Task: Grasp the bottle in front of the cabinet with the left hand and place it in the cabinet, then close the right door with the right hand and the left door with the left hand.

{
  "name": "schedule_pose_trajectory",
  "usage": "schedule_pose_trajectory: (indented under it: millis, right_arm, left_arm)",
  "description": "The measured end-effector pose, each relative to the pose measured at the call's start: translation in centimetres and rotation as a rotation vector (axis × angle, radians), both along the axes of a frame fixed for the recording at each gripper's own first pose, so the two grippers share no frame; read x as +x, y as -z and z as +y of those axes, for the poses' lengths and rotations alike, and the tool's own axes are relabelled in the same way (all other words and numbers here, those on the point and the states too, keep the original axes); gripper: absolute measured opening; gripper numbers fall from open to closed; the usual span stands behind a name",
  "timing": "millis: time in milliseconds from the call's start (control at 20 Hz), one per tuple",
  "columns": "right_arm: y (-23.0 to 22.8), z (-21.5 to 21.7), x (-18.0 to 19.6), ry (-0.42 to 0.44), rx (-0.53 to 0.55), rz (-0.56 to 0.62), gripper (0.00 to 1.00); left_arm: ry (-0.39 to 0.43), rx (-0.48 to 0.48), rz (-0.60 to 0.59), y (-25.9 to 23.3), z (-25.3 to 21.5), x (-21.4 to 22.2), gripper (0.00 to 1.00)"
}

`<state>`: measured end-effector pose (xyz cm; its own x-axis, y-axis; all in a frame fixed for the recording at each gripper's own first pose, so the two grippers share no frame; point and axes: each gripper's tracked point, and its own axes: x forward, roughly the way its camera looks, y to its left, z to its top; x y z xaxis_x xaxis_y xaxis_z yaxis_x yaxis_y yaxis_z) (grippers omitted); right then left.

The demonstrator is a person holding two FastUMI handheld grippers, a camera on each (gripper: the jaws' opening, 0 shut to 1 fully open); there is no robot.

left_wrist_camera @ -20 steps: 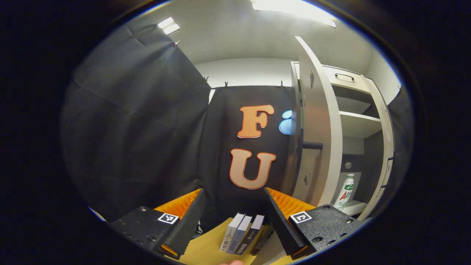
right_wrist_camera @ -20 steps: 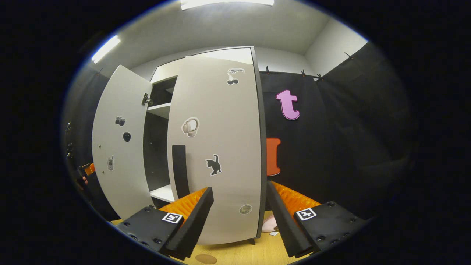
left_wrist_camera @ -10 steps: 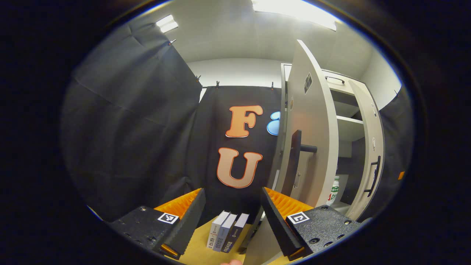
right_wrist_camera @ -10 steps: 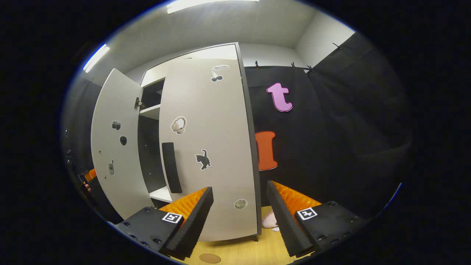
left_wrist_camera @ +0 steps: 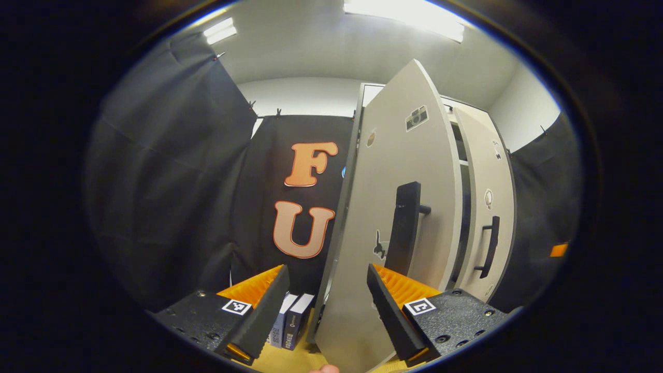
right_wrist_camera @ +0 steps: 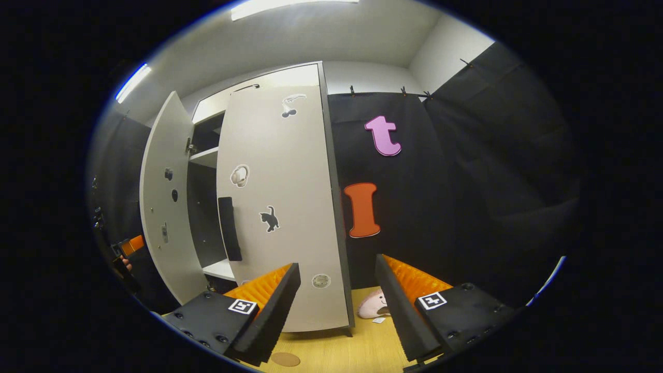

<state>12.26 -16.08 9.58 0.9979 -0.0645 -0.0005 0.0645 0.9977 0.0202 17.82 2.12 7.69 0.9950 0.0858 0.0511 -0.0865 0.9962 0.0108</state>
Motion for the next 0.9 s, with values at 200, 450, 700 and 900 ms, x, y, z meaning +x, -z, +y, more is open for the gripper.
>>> schedule_pose_trajectory:
  millis: [200, 450, 700, 900]
  right_arm:
    - [-0.2, -1.0, -1.0, 0.026, 0.002, -0.005, 0.97]
    - [-0.1, -2.5, -2.8, 0.066, -0.012, -0.006, 0.97]
    - [-0.1, -3.6, -3.8, 0.096, 0.016, -0.007, 0.97]
    - [0.0, -4.5, -4.7, 0.126, 0.013, -0.010, 0.89]
  left_arm:
    - [0.067, 0.015, 0.017, 0.7, -3.0, 1.8, 0.92]
    - [0.153, -0.001, 0.028, 1.1, -6.9, 3.2, 0.94]
    - [0.225, 0.002, 0.038, 1.4, -10.2, 5.0, 0.94]
    - [0.233, 0.011, 0.050, 1.8, -11.3, 6.0, 0.94]
